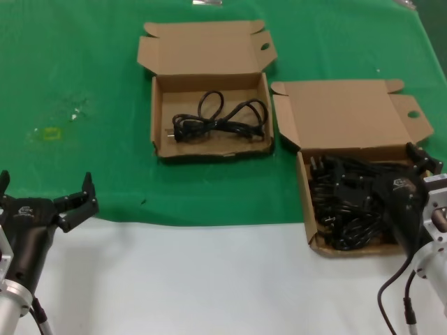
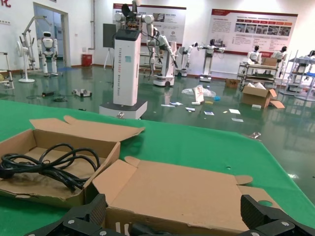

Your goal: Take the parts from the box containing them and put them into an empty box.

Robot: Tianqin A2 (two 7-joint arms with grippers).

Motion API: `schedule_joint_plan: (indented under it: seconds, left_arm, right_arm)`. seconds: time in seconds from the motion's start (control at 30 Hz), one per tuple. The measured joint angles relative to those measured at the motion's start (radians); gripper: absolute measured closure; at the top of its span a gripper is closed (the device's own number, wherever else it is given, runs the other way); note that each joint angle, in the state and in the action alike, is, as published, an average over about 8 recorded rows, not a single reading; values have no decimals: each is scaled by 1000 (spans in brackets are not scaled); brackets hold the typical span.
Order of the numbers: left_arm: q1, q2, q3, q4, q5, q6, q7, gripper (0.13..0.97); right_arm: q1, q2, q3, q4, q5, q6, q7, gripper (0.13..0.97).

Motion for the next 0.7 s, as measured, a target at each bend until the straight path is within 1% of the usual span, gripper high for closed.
schedule_joint_plan:
  seconds: [0.7]
  left_arm:
    - [0,0,0,0,0,0,0,132]
  right_arm:
    - [0,0,0,0,0,0,0,129]
